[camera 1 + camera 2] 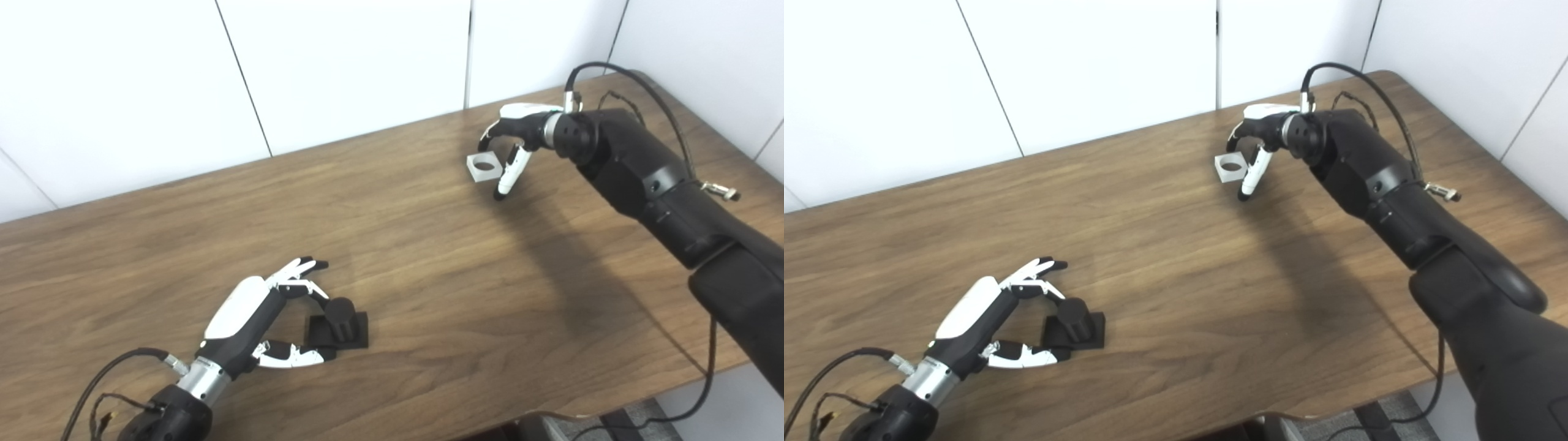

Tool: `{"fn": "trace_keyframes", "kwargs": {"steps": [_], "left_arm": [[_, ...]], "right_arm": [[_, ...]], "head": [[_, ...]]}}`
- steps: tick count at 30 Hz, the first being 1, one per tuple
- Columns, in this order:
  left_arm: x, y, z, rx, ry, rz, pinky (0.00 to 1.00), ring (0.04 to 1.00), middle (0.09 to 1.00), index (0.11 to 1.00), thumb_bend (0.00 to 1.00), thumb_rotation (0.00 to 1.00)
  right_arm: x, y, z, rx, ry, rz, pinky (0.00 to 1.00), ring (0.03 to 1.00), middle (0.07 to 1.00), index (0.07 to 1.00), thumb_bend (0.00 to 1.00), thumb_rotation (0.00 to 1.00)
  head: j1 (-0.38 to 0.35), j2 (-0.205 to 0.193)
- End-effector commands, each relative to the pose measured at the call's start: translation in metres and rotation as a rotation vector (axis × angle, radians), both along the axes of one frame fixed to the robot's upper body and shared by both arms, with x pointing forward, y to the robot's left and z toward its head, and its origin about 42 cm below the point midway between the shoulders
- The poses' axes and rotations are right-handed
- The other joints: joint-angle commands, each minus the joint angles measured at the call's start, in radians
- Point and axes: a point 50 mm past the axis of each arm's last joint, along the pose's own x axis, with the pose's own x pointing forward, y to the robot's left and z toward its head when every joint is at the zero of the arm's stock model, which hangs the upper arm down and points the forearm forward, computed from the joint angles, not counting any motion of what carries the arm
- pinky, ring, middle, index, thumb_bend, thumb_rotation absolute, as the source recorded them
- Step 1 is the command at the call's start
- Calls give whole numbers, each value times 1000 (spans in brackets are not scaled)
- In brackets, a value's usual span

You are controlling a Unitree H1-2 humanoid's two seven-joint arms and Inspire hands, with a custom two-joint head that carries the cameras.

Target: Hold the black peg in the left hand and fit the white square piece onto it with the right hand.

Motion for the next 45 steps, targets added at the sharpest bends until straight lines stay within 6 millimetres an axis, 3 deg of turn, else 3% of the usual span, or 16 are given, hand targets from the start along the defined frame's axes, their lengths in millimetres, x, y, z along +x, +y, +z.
{"fn": "trace_keyframes", "kwargs": {"steps": [1, 6, 15, 18, 20, 34, 45], "left_arm": [[-4, 16, -9, 102, 31, 10, 922, 964, 915, 495, 518, 84], [-4, 15, -9, 107, 37, 13, 923, 964, 914, 495, 518, 85], [-6, 14, -8, 108, 37, 14, 925, 966, 914, 495, 518, 84], [-6, 14, -8, 106, 35, 16, 916, 962, 911, 495, 518, 84], [-6, 15, -8, 106, 36, 17, 913, 961, 911, 495, 518, 85], [-8, 16, -6, 116, 39, 27, 916, 962, 912, 495, 516, 88], [-6, 13, -6, 119, 36, 31, 909, 959, 912, 495, 517, 87]], "right_arm": [[7, -2, 23, -20, -99, 18, 1000, 975, 950, 819, 870, 266], [7, 0, 17, -25, -133, 26, 1000, 961, 937, 795, 838, 259], [7, 4, 6, -29, -240, 28, 919, 889, 851, 649, 750, 199], [9, 3, 5, -45, -249, 28, 917, 880, 838, 525, 564, 157], [10, 1, 5, -53, -253, 25, 916, 876, 831, 503, 530, 149], [16, -3, -1, -93, -285, 43, 911, 851, 800, 486, 517, 142], [13, -4, 10, -82, -330, 66, 947, 859, 797, 487, 518, 139]], "head": [[2, 2], [5, 5], [14, 10], [16, 13], [18, 13], [27, 21], [43, 24]]}}
